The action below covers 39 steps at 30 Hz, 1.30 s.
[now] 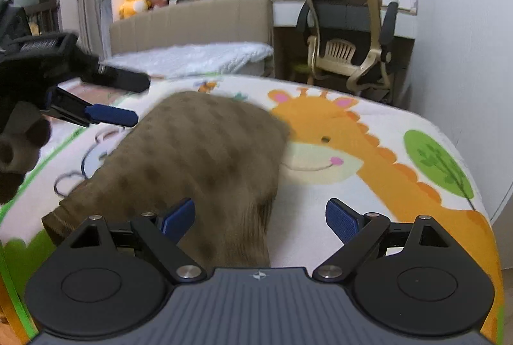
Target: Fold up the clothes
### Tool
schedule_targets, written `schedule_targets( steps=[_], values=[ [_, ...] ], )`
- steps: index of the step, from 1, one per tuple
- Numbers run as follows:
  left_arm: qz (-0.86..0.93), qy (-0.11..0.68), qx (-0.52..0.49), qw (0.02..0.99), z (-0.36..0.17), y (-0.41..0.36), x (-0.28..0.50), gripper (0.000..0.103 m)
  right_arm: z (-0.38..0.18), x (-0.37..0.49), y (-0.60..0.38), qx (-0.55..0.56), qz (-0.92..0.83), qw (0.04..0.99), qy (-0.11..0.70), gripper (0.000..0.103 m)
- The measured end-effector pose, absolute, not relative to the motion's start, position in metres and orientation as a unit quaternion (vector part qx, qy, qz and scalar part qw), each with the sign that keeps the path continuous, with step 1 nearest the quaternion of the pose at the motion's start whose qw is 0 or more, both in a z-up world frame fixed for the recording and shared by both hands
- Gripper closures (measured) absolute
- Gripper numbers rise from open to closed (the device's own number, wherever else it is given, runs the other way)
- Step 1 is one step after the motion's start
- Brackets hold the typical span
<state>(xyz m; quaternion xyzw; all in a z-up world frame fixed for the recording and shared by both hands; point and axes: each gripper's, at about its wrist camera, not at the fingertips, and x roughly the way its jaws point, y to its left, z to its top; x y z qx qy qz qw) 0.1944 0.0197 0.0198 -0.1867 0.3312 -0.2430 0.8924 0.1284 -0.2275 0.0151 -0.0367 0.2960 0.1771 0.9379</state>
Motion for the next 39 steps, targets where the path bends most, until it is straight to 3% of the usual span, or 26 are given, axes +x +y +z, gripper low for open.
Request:
schedule_targets(
  steps=[4,9,13,15,20,23,25,28,35,39],
  values=[
    [-0.217,0.326,-0.092,0.915,0.012,0.008,0.172,0.012,0.002,0.137,-0.224,-0.075,0.154,0.929,0.329,0.013],
    [-0.192,0.324,-0.064,0.924,0.016,0.018,0.154,0.01,0.0,0.132,-0.239,-0.073,0.145,0.927,0.338,0.013],
    [-0.183,0.332,-0.05,0.924,0.013,0.021,0.156,0.011,0.019,0.131,-0.254,0.009,0.184,0.932,0.311,0.014],
    [-0.189,0.333,-0.047,0.923,0.011,0.02,0.156,0.013,0.027,0.142,-0.259,0.071,0.212,0.924,0.309,0.019],
    [-0.207,0.329,-0.046,0.92,0.011,0.014,0.152,0.019,0.018,0.183,-0.254,0.154,0.233,0.904,0.323,0.022],
    [-0.217,0.328,-0.047,0.918,0.009,0.011,0.153,0.02,-0.001,0.205,-0.245,0.2,0.264,0.874,0.355,0.04],
    [-0.225,0.324,-0.046,0.918,0.007,0.009,0.152,0.021,-0.006,0.211,-0.239,0.222,0.285,0.858,0.365,0.069],
    [-0.248,0.315,-0.046,0.915,0.008,0.004,0.148,0.021,0.009,0.201,-0.238,0.23,0.307,0.856,0.348,0.084],
    [-0.31,0.31,-0.032,0.898,0.007,-0.025,0.144,0.02,0.014,0.178,-0.255,0.168,0.245,0.879,0.373,0.087],
    [-0.317,0.311,-0.036,0.895,0.014,-0.02,0.138,0.012,-0.008,0.173,-0.253,0.138,0.22,0.879,0.4,0.086]
  ],
)
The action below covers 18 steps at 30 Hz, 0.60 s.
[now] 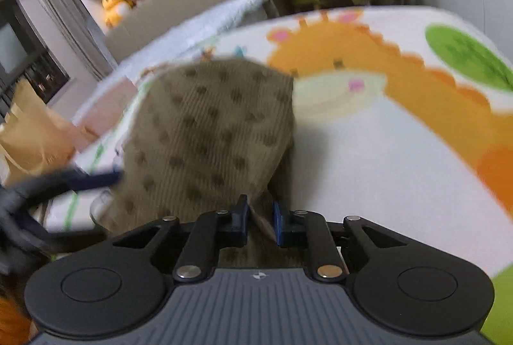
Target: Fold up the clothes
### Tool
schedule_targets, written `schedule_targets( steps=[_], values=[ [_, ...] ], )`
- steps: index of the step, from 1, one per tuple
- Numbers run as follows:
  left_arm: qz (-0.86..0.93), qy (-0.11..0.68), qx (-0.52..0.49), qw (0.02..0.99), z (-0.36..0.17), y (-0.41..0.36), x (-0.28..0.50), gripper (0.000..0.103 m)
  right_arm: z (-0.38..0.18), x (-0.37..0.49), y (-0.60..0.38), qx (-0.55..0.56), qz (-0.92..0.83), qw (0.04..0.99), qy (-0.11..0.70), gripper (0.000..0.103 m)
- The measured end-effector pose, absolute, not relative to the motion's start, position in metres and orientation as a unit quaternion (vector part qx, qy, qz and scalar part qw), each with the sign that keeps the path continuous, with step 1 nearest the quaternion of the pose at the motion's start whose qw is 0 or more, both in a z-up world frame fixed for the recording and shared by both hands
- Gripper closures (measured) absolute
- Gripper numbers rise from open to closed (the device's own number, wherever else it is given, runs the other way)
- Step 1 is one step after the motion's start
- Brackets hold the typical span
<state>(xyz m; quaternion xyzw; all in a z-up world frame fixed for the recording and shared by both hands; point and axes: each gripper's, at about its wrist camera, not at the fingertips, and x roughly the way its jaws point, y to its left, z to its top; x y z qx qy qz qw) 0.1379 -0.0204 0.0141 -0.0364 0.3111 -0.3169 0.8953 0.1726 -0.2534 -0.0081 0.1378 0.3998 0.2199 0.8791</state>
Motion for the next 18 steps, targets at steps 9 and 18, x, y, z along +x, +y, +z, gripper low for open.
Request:
schedule_targets(
  steps=[9,18],
  values=[
    [-0.199,0.347,-0.168,0.901,-0.001,0.062,0.167,0.015,0.009,0.135,-0.243,-0.005,0.198,0.92,0.338,0.06],
    [-0.232,0.373,-0.219,0.871,-0.033,0.053,0.175,0.028,0.008,0.116,-0.209,-0.09,0.284,0.898,0.324,0.028]
  ],
)
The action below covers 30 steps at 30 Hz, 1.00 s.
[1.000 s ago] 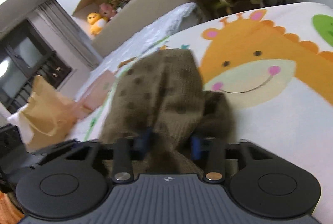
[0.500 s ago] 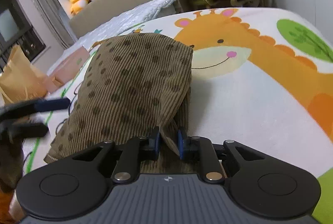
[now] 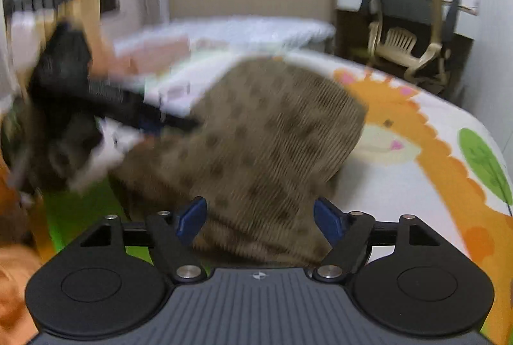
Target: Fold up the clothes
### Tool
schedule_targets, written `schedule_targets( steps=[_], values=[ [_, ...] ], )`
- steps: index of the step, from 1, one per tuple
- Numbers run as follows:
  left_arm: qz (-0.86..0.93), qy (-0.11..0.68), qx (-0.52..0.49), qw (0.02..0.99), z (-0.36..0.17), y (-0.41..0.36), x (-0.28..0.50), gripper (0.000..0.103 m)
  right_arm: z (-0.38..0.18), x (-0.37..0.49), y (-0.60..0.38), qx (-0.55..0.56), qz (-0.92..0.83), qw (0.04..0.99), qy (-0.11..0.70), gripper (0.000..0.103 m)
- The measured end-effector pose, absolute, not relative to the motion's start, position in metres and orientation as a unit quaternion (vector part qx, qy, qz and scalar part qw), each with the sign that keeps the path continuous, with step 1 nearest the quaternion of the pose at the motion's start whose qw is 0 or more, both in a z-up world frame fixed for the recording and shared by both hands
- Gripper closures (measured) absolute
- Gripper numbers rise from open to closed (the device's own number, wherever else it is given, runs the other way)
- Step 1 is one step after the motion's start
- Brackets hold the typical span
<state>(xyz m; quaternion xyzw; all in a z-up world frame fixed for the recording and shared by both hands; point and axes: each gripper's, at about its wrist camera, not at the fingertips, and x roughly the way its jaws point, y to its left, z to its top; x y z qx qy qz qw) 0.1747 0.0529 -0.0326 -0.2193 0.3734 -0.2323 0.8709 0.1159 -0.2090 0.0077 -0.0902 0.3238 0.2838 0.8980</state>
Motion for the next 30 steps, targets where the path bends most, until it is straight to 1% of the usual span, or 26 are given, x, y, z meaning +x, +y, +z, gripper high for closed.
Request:
schedule_targets(
  steps=[2,5,6,9,13,15,20,25,27,30],
  values=[
    [-0.235,0.371,-0.224,0.87,-0.034,0.054,0.174,0.03,-0.003,0.13,-0.197,-0.104,0.286,0.896,0.323,0.028],
    [-0.236,0.362,-0.224,0.873,-0.035,0.058,0.175,0.031,-0.001,0.156,-0.178,-0.11,0.305,0.895,0.307,0.028],
    [-0.234,0.358,-0.225,0.876,-0.035,0.059,0.176,0.031,0.001,0.163,-0.169,-0.127,0.315,0.893,0.297,0.028],
    [-0.202,0.337,-0.23,0.891,-0.032,0.074,0.183,0.036,0.003,0.186,-0.14,-0.18,0.336,0.887,0.261,0.028],
    [-0.152,0.319,-0.23,0.907,-0.025,0.101,0.202,0.036,0.006,0.221,-0.095,-0.236,0.341,0.886,0.206,0.028],
    [-0.134,0.313,-0.224,0.913,-0.021,0.111,0.211,0.036,0.006,0.24,-0.076,-0.239,0.337,0.89,0.193,0.028],
    [-0.108,0.315,-0.215,0.918,-0.02,0.121,0.228,0.038,0.007,0.266,-0.069,-0.217,0.34,0.892,0.205,0.028],
    [-0.111,0.317,-0.167,0.927,-0.021,0.101,0.22,0.038,0.002,0.253,-0.102,-0.201,0.336,0.889,0.24,0.028],
    [-0.111,0.315,-0.15,0.931,-0.018,0.093,0.217,0.038,0.012,0.249,-0.122,-0.16,0.342,0.89,0.254,0.027],
    [-0.114,0.314,-0.139,0.932,-0.017,0.088,0.214,0.038,0.032,0.252,-0.149,-0.082,0.343,0.898,0.264,0.021]
  ],
)
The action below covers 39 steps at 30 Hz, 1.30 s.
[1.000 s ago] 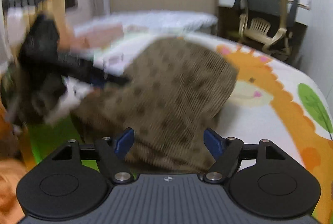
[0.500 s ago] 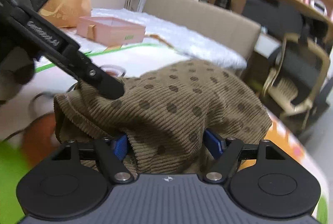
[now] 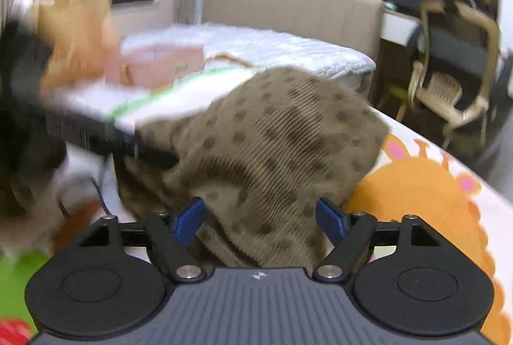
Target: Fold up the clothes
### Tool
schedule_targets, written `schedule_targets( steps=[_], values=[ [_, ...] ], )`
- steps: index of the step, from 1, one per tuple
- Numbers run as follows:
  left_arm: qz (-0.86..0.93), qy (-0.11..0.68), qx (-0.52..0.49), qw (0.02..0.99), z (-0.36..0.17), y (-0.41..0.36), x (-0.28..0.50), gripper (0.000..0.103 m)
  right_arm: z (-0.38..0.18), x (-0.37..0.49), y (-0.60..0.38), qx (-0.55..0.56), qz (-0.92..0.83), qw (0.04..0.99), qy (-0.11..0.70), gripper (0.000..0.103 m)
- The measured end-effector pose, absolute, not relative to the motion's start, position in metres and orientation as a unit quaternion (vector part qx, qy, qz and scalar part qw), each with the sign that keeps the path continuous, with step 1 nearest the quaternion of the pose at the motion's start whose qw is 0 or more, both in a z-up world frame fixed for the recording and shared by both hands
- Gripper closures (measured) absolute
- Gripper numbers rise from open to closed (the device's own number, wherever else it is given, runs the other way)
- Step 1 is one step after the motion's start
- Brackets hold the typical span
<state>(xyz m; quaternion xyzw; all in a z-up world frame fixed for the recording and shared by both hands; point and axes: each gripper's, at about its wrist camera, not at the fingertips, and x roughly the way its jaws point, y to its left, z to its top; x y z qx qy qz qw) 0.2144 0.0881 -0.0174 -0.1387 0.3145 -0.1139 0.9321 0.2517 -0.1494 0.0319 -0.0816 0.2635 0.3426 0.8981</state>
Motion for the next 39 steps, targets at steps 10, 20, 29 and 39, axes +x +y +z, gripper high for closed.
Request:
schedule_targets(
  steps=[10,20,29,39],
  values=[
    [-0.182,0.333,-0.146,0.913,-0.011,0.063,0.197,0.038,0.033,0.297,-0.15,0.018,0.272,0.92,0.28,0.021],
    [-0.184,0.285,-0.137,0.931,0.02,0.062,0.178,0.03,-0.005,0.27,-0.156,-0.048,0.254,0.905,0.338,0.018],
    [-0.099,0.324,-0.114,0.934,-0.009,0.06,0.193,0.031,-0.004,0.231,-0.171,-0.054,0.271,0.903,0.331,0.017],
    [-0.088,0.322,-0.072,0.94,-0.003,0.039,0.174,0.027,-0.003,0.242,-0.189,-0.038,0.203,0.929,0.307,0.007]
  ],
)
